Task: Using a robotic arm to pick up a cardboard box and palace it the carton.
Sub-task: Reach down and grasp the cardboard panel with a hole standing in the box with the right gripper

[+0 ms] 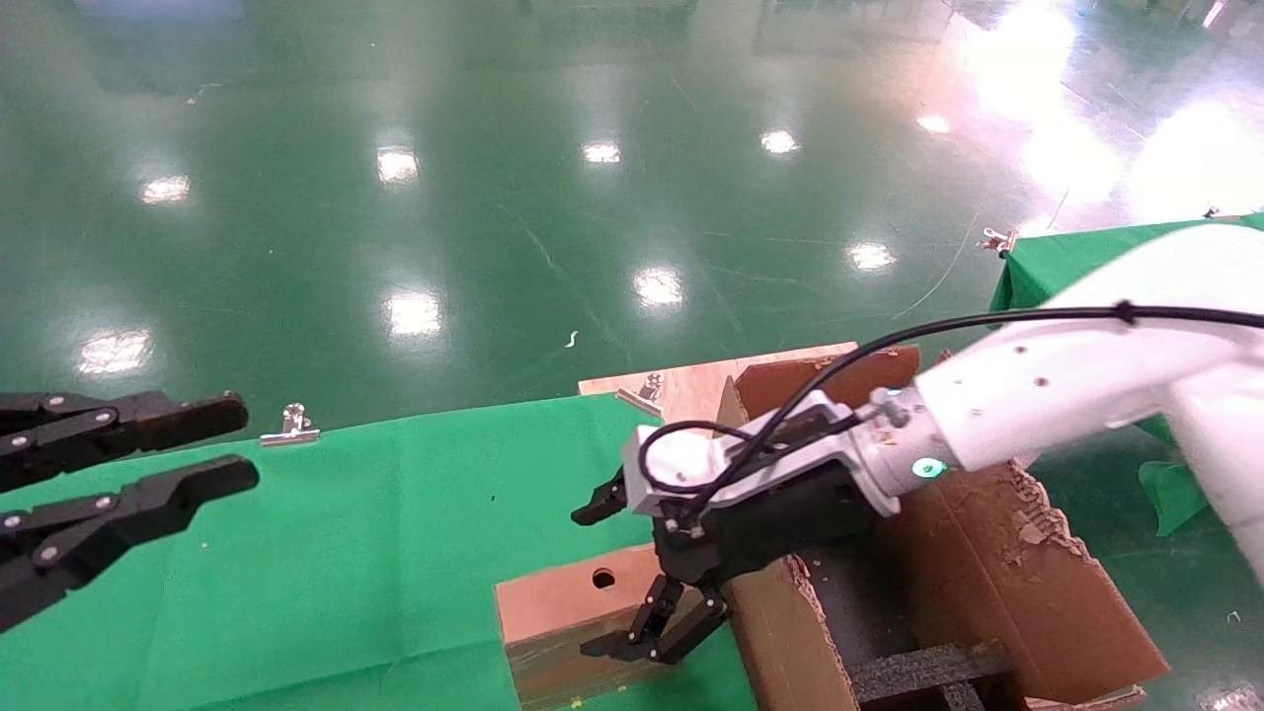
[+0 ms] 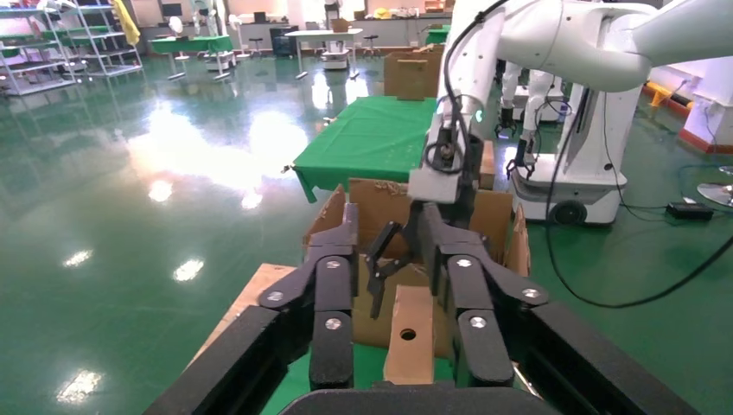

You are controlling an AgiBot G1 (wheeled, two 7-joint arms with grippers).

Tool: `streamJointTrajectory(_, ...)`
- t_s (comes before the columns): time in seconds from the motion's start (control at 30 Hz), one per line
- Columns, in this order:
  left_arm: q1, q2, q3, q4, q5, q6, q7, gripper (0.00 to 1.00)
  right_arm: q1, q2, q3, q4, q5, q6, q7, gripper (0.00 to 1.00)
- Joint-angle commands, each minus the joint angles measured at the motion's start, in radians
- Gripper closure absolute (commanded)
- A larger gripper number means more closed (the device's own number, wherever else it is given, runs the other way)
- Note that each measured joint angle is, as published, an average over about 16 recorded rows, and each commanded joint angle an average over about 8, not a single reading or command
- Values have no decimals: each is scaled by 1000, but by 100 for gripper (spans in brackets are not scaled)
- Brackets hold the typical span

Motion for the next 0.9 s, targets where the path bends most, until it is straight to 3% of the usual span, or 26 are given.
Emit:
streamJointTrajectory(0.03, 0, 0, 0, 0, 0, 0, 0, 100, 20, -21, -26, -25, -26, 0, -11, 0)
streamJointTrajectory(0.5, 0, 0, 0, 0, 0, 0, 0, 100, 160, -133, -217, -133, -168, -8, -104, 0)
streamJointTrajectory(0.53, 0, 0, 0, 0, 0, 0, 0, 97, 167, -136, -230, -137, -172, -8, -109, 0)
streamJointTrajectory(0.63, 0, 0, 0, 0, 0, 0, 0, 59, 184, -146, -264, -147, -176, -8, -121, 0)
streamJointTrajectory(0.7, 0, 0, 0, 0, 0, 0, 0, 34, 191, -149, -280, -153, -174, -7, -127, 18)
streamJointTrajectory(0.8, 0, 0, 0, 0, 0, 0, 0, 0, 202, -157, -302, -162, -172, -7, -136, 56)
streamJointTrajectory(0.9, 0, 0, 0, 0, 0, 0, 0, 0, 208, -161, -314, -168, -170, -7, -142, 93)
